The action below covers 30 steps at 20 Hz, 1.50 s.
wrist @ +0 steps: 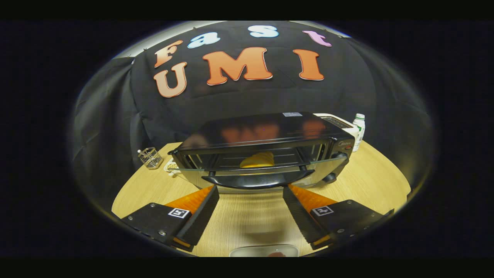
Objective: Open the toaster oven, put the food inside, and close the toaster oven door.
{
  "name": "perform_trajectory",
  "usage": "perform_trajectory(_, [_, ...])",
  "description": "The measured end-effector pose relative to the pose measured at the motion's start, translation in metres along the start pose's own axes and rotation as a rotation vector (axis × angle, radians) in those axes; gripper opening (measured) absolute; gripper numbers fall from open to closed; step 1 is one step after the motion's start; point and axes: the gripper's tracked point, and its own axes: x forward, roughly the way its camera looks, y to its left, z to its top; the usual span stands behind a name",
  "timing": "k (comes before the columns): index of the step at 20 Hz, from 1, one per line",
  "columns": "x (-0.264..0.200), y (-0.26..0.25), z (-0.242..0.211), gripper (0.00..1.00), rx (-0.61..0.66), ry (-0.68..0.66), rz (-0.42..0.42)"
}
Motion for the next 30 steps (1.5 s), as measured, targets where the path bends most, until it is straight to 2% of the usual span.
perform_trajectory(5, [0.02, -0.008, 0.021, 0.99, -0.038, -0.029, -0.029])
perform_trajectory(11, [-0.008, -0.02, 0.052, 0.99, -0.019, -0.089, -0.057])
perform_trajectory(16, [-0.055, -0.043, 0.11, 0.99, -0.032, -0.16, -0.042])
perform_trajectory(20, [-0.11, -0.073, 0.176, 0.99, -0.112, -0.231, 0.009])
perform_trajectory(26, [-0.181, -0.123, 0.239, 0.99, -0.11, -0.338, -0.022])
perform_trajectory(30, [-0.206, -0.146, 0.246, 0.99, -0.062, -0.384, -0.085])
